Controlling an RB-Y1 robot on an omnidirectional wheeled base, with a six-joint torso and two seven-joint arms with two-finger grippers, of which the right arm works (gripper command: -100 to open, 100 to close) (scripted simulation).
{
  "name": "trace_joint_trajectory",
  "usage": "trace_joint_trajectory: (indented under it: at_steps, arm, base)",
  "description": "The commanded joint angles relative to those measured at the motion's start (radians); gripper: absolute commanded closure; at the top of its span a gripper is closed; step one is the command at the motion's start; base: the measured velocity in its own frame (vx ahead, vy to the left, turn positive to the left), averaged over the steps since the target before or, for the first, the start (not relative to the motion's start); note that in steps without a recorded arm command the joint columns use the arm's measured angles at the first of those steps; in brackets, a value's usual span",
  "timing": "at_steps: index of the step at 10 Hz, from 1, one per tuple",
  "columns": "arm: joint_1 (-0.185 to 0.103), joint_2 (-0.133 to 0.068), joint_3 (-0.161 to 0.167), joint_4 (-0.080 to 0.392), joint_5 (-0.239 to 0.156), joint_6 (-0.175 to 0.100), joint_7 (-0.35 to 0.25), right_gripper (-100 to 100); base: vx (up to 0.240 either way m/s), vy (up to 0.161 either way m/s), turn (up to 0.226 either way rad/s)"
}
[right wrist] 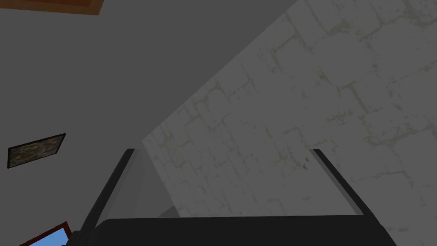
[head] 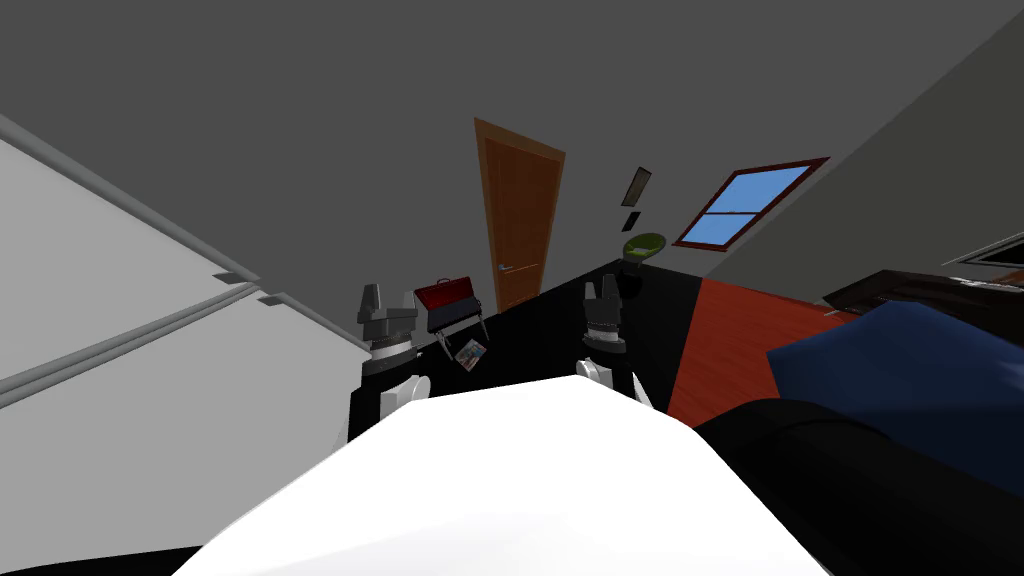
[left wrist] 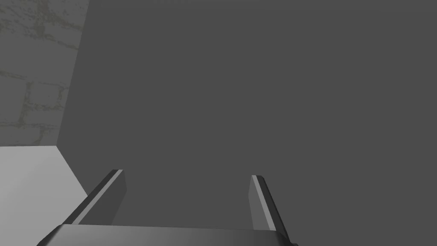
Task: Pull the door open
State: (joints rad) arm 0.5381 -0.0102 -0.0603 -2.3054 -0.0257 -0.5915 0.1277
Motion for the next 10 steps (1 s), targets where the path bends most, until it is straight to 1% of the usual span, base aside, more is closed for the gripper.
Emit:
trace_joint_trajectory:
  at_steps: [1, 5, 8, 9, 10]
  arm:
    - [-0.012, -0.008, -0.001, 0.029, -0.002, -0.004, 0.001, -100]
    - [-0.048, -0.027, -0.005, 0.112, -0.009, -0.016, 0.002, -100]
    - [-0.066, -0.035, -0.007, 0.156, -0.013, -0.022, 0.003, -100]
    - [-0.079, -0.040, -0.008, 0.185, -0.015, -0.026, 0.003, -100]
    - [-0.087, -0.043, -0.009, 0.203, -0.016, -0.028, 0.004, -100]
  base:
    - [0.035, -0.137, 0.104]
    - [0.057, -0.063, 0.074]
    - [0.044, -0.063, 0.060]
    - [0.053, -0.085, 0.087]
    - [0.060, -0.103, 0.088]
